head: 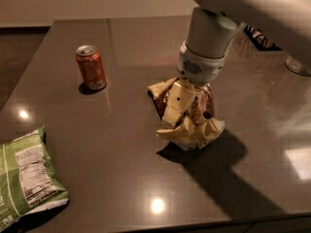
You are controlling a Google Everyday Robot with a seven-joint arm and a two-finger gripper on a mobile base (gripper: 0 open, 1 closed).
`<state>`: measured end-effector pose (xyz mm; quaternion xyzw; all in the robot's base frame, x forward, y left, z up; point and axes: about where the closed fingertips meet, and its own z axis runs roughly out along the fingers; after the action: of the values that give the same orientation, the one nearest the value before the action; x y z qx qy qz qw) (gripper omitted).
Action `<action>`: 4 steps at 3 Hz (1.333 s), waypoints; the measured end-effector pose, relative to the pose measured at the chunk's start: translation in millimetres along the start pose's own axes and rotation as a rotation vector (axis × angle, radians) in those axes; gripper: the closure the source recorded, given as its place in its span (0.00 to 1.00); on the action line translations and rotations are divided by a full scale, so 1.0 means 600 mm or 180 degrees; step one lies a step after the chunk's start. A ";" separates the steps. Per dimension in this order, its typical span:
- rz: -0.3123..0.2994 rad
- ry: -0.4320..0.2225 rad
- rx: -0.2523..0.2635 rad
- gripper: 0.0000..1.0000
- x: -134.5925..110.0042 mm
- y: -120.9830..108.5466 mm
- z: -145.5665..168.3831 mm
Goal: Pick brown chip bag
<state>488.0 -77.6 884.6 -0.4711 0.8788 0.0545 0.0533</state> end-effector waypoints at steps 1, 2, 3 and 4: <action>0.0049 -0.0032 0.0088 0.38 0.001 -0.016 -0.014; 0.0096 -0.0069 0.0171 0.62 0.009 -0.031 -0.031; 0.0033 -0.0197 0.0289 0.93 0.014 -0.035 -0.075; -0.0137 -0.0379 0.0388 1.00 0.011 -0.023 -0.125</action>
Offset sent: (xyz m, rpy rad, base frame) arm 0.0142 -0.0328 0.0264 -0.0245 -0.0617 -0.0602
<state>492.6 -101.6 957.1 -0.4818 0.8654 0.0277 0.1351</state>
